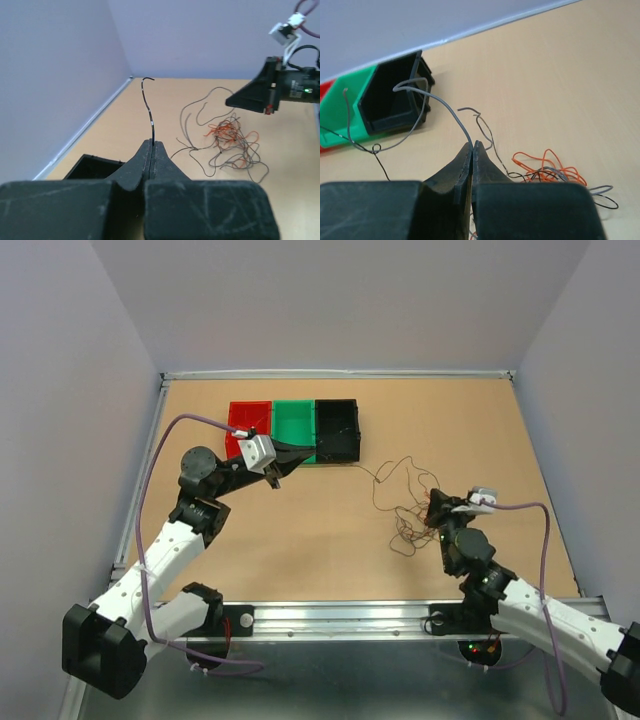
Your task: Untangle the cables
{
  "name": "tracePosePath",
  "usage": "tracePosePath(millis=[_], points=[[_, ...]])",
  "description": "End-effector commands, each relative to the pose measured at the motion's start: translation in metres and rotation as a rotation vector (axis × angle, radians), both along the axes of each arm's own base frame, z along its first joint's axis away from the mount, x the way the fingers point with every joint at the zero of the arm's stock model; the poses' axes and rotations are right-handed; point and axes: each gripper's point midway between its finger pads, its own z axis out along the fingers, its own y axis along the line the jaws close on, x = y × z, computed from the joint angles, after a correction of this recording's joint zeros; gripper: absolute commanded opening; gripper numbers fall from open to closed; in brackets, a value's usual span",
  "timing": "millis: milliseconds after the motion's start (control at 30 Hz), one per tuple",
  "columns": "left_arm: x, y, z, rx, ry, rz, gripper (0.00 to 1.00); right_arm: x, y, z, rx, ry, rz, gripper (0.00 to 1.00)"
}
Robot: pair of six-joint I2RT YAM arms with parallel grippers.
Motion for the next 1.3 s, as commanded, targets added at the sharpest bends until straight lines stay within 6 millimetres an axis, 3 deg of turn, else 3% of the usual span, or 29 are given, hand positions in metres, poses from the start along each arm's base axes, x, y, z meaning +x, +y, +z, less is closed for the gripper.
tracePosePath(millis=[0,33,67,100,233,300,400,467,567,600,633,667,733,833,867,900,933,967,1033,1100,1167,1233,1267], points=[[-0.030,-0.008,0.011,0.011,-0.101,-0.144,0.00,0.013,0.027,0.039,-0.002,-0.056,0.073,0.00],[-0.035,-0.011,0.010,0.015,-0.105,-0.169,0.00,0.021,0.040,0.025,-0.070,-0.004,0.099,0.01],[-0.041,-0.014,0.010,0.021,-0.108,-0.203,0.00,0.026,0.049,0.034,-0.076,-0.006,0.114,0.01],[-0.047,-0.020,0.008,0.022,-0.101,-0.231,0.00,0.034,0.063,0.018,-0.133,0.046,0.145,0.01],[-0.047,-0.041,-0.008,0.044,-0.071,-0.237,0.00,0.047,0.111,0.027,-0.142,0.013,0.309,0.01],[-0.027,-0.043,-0.015,0.059,-0.041,-0.148,0.00,0.050,0.138,0.029,-0.135,-0.006,0.414,0.01],[0.001,-0.038,-0.012,0.050,-0.010,-0.008,0.00,0.051,0.149,0.028,-0.121,-0.011,0.451,0.01],[0.012,-0.032,-0.010,0.049,0.010,0.061,0.00,0.055,0.138,0.026,-0.109,0.001,0.388,0.01],[0.024,-0.010,0.002,-0.008,0.004,0.213,0.00,0.059,0.101,0.017,-0.088,0.029,0.196,0.00],[0.035,0.005,0.012,-0.057,0.003,0.325,0.00,0.059,0.088,0.015,-0.079,0.032,0.141,0.01],[0.037,0.018,0.023,-0.101,-0.010,0.385,0.00,0.057,0.067,0.023,-0.037,0.014,0.042,0.01],[0.041,0.027,0.022,-0.125,0.007,0.434,0.00,0.051,0.051,0.015,-0.038,0.025,-0.008,0.01],[0.050,0.051,0.030,-0.203,0.020,0.550,0.00,0.034,0.017,0.023,0.024,-0.017,-0.105,0.01],[0.060,0.058,0.027,-0.214,0.044,0.592,0.00,0.014,-0.016,0.026,0.081,-0.032,-0.181,0.01],[0.066,0.062,0.024,-0.212,0.057,0.614,0.00,0.000,-0.032,0.048,0.186,-0.103,-0.198,0.01],[0.071,0.066,0.025,-0.220,0.073,0.635,0.00,-0.007,-0.041,0.033,0.149,-0.062,-0.212,0.01],[0.075,0.069,0.024,-0.225,0.084,0.649,0.00,-0.013,-0.049,0.034,0.186,-0.071,-0.224,0.00],[0.084,0.077,0.024,-0.244,0.108,0.683,0.00,-0.028,-0.071,0.042,0.261,-0.133,-0.266,0.01],[0.092,0.090,0.024,-0.264,0.126,0.717,0.00,-0.037,-0.088,0.051,0.324,-0.147,-0.328,0.00],[0.099,0.108,0.027,-0.308,0.149,0.751,0.00,-0.034,-0.091,0.031,0.278,-0.053,-0.419,0.01],[0.099,0.112,0.027,-0.315,0.149,0.752,0.00,-0.030,-0.085,0.032,0.278,-0.042,-0.409,0.01],[0.092,0.102,0.030,-0.297,0.123,0.688,0.00,-0.025,-0.074,0.031,0.237,-0.017,-0.353,0.01],[0.085,0.088,0.026,-0.265,0.118,0.603,0.00,-0.023,-0.069,0.035,0.226,-0.021,-0.323,0.00]])
